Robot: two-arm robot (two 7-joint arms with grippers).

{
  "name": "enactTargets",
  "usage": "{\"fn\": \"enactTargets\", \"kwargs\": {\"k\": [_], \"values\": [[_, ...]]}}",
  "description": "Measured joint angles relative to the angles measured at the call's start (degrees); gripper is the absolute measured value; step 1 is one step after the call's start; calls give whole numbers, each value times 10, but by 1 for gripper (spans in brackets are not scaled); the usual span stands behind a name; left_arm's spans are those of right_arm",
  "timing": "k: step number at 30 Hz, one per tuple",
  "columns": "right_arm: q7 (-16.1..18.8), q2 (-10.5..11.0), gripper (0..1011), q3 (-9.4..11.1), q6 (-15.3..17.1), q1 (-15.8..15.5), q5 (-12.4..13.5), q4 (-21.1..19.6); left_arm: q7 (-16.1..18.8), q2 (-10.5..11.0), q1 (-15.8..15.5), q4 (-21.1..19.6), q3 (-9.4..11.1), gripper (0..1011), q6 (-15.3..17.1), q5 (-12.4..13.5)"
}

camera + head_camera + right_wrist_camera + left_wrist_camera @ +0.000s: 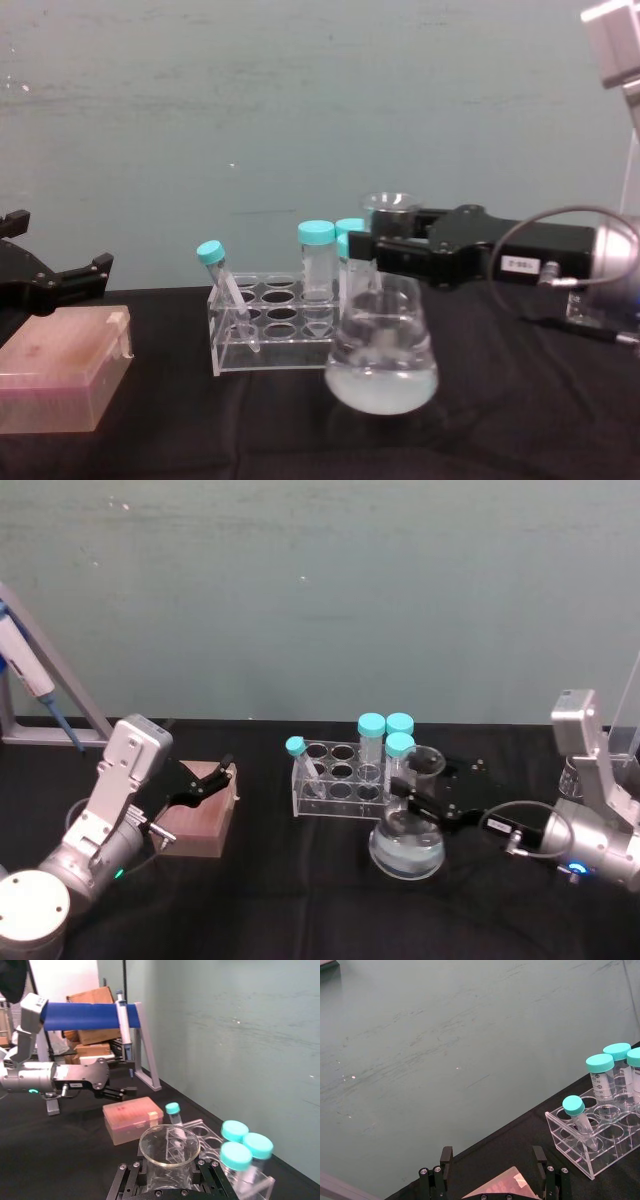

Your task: Place the experimental apparatus aside using one hand.

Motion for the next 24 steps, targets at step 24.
{"fn": "enactTargets", "kwargs": {"k": [24], "values": [[-114,43,453,77,17,-57,2,-48,0,0,0,0,0,1000,0,0]]}}
